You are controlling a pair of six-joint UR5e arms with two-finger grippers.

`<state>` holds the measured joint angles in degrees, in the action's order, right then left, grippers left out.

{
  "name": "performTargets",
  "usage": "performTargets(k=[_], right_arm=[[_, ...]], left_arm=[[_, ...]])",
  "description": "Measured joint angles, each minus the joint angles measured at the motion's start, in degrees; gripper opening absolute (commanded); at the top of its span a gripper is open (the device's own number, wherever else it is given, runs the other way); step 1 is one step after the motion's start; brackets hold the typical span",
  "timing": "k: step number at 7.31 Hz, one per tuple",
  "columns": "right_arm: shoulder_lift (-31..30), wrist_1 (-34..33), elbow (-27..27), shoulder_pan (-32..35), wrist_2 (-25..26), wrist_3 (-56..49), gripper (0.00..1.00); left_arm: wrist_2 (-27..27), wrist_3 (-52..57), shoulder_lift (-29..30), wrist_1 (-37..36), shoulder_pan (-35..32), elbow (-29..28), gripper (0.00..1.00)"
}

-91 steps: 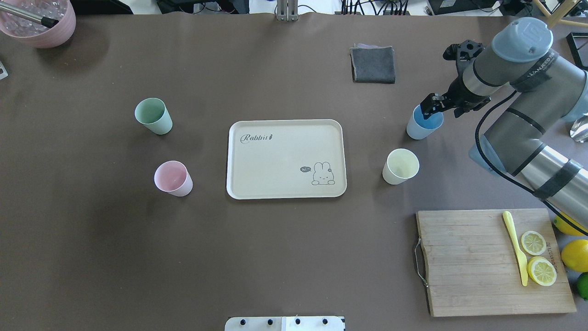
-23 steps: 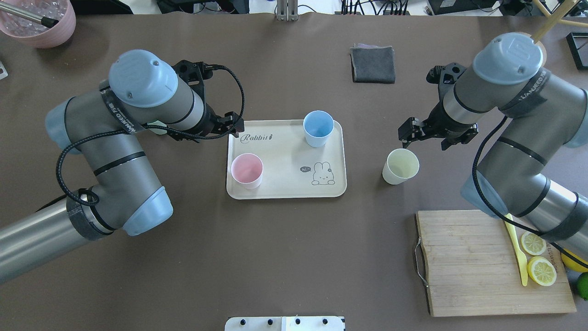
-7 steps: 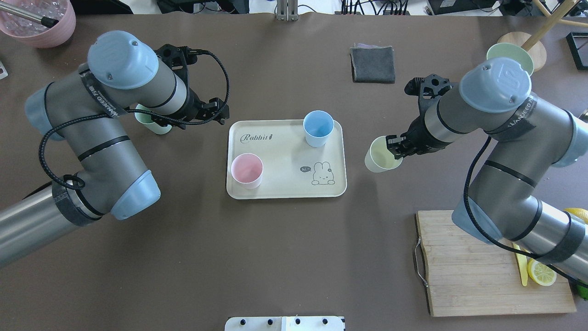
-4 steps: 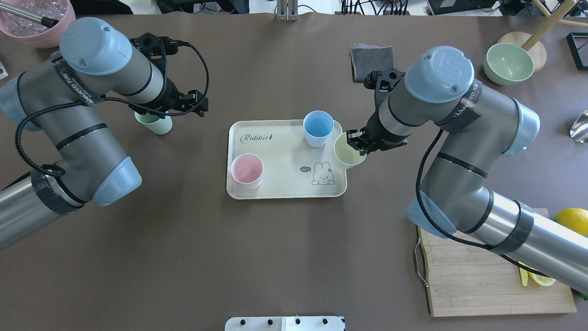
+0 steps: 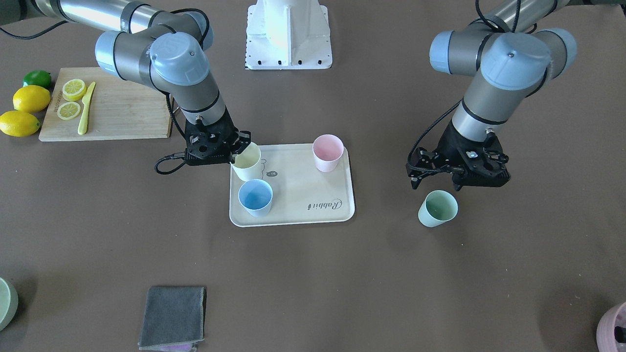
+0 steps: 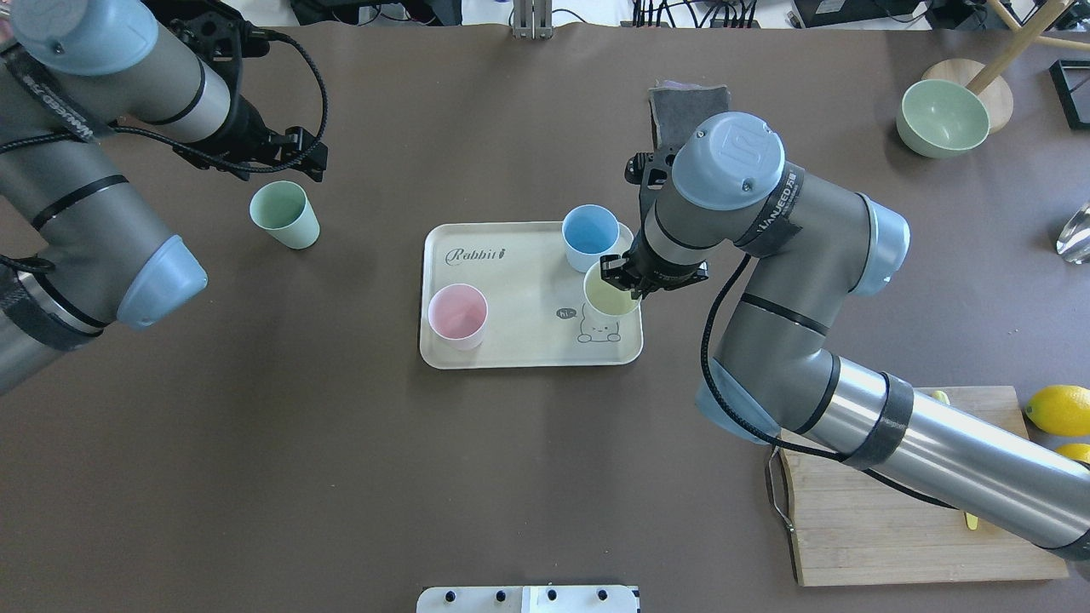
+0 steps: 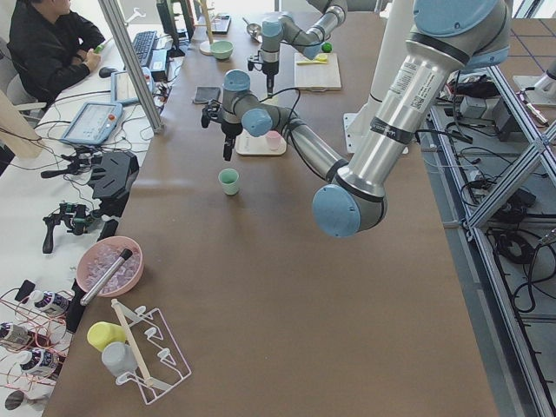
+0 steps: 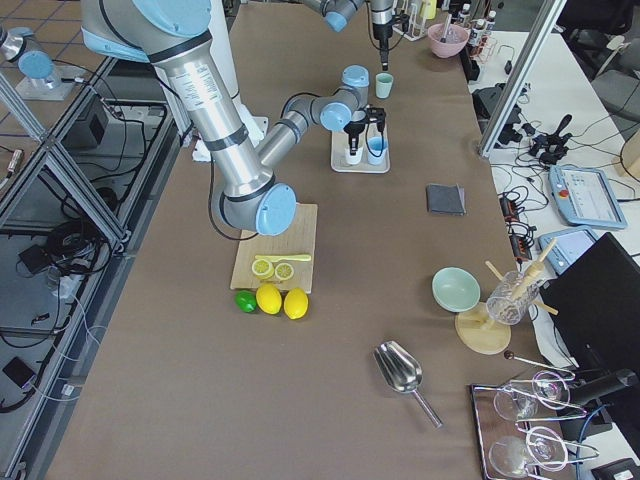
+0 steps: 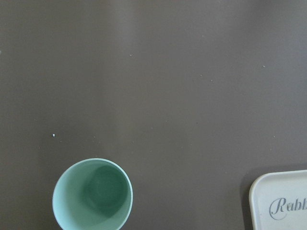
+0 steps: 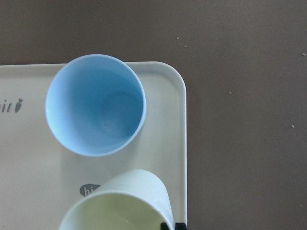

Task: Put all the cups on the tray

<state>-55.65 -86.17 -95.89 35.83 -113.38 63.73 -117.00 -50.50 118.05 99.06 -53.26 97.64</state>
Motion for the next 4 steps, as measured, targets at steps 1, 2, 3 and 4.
performTargets(k=[1,2,3,4], right_arm=[[0.4,0.0,0.5,-0.3,0.1,0.6,0.52],[0.7,0.0,0.7,-0.5,0.1,1.6,0.99],[0.9,0.0,0.7,-0.7,0.1,2.4,1.00],[1.2,0.0,0.8,-0.9,0.1,3.7,1.00]], left_arm=[[-1.3,2.3,-0.2,0.0,-1.9,-0.7,0.97],[-2.4,4.1,-0.2,0.0,-3.3,-1.8,0.97],[-2.9,4.9,0.1,0.2,-4.0,-3.2,0.97],[-3.0,5.3,0.4,0.6,-4.2,-4.6,0.97]])
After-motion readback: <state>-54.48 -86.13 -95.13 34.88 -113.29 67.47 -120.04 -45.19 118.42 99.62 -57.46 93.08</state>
